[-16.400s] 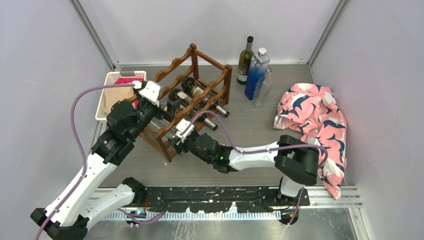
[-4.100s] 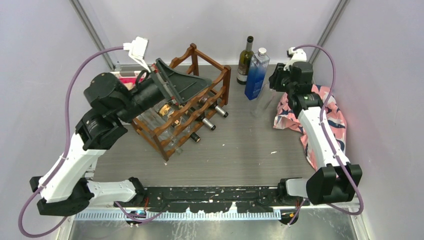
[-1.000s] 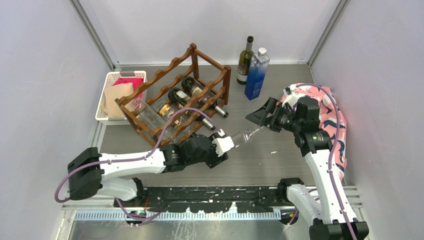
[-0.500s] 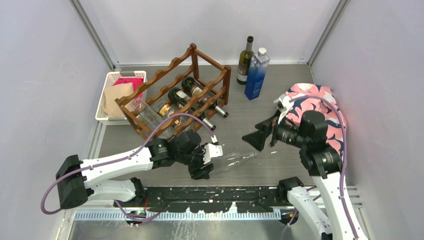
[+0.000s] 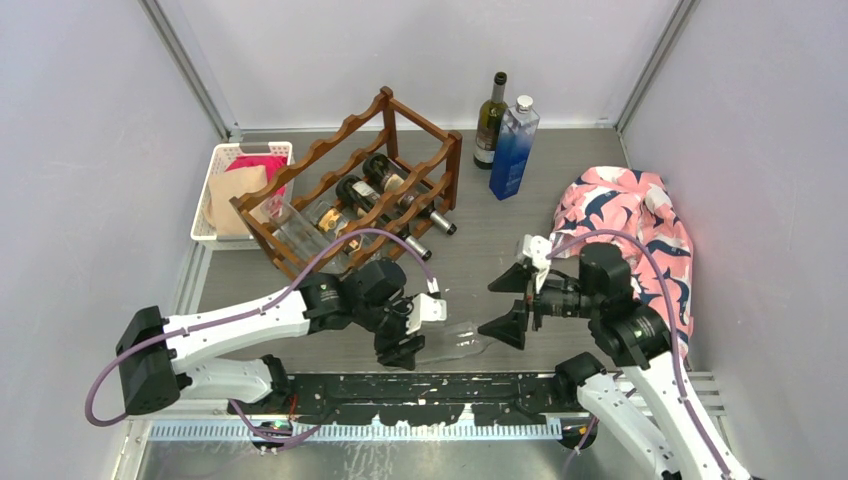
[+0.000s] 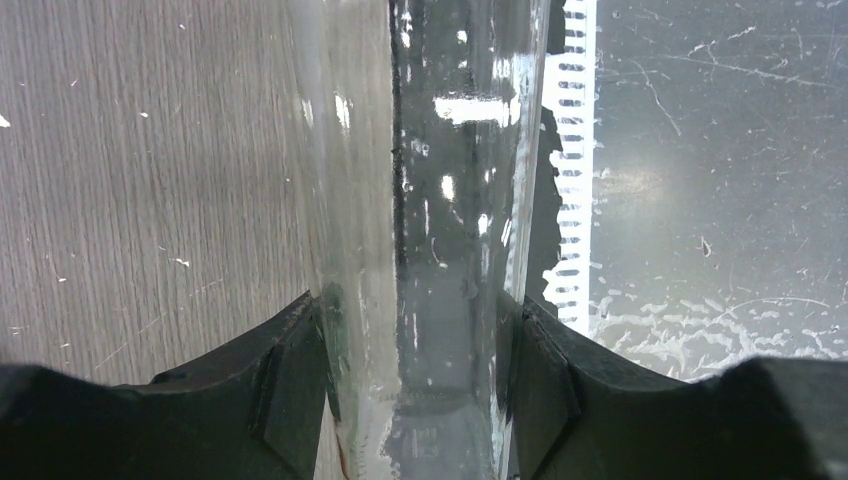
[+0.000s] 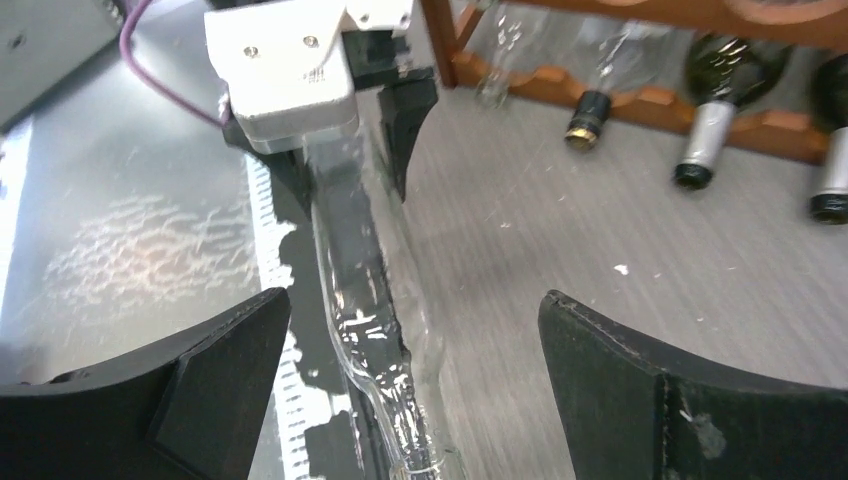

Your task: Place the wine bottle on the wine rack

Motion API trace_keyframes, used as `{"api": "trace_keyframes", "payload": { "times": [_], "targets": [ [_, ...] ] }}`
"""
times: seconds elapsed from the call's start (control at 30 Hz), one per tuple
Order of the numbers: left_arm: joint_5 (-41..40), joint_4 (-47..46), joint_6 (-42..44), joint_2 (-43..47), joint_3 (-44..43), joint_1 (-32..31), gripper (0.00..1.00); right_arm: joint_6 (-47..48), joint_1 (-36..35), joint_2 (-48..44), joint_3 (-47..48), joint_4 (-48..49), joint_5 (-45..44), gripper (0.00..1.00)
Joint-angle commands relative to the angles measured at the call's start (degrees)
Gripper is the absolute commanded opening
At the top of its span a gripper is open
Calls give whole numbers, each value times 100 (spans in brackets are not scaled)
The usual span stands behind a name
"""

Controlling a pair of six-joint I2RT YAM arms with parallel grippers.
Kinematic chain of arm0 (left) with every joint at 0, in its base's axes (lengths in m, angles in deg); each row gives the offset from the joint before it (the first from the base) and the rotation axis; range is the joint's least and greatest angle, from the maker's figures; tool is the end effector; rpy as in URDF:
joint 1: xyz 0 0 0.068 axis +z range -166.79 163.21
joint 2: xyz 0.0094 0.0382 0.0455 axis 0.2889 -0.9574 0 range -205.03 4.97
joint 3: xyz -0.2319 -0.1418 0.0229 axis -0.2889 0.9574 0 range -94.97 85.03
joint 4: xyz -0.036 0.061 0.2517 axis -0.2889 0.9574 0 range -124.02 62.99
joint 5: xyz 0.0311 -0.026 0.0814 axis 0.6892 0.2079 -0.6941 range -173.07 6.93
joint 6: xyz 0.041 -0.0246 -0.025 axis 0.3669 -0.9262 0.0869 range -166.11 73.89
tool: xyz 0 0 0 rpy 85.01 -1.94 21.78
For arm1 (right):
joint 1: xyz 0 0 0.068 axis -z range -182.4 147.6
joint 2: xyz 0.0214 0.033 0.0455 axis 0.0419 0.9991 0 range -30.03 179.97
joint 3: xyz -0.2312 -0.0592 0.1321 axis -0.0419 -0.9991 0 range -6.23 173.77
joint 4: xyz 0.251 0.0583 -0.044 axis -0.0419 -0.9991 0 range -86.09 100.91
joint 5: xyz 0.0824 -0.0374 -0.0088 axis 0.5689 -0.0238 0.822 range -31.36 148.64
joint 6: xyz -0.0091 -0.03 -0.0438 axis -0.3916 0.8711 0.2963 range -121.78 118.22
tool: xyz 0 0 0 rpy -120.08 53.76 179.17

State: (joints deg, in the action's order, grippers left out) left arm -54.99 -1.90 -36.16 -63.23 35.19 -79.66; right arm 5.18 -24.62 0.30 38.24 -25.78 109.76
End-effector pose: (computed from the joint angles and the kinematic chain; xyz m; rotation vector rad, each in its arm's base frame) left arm 0.0948 -0.2218 0.2570 1.7067 1.9262 -0.9842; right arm 0.0859 0.0648 0.3279 -1.0411 1.6471 1.0444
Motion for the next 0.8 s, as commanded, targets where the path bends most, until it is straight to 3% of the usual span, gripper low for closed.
{"api": "trace_keyframes", "payload": {
  "times": [0.0, 0.5, 0.77],
  "targets": [
    [191, -118, 251, 27, -421, 32, 0, 922, -428, 432, 200, -514, 59, 100],
    [-114, 252, 751, 62, -574, 36, 0, 1982, -1115, 872, 649, -1884, -1007, 100],
    [-76, 379, 914, -11, -681, 30, 0, 2282, -1222, 862, 536, -2208, -1057, 84]
  ]
}}
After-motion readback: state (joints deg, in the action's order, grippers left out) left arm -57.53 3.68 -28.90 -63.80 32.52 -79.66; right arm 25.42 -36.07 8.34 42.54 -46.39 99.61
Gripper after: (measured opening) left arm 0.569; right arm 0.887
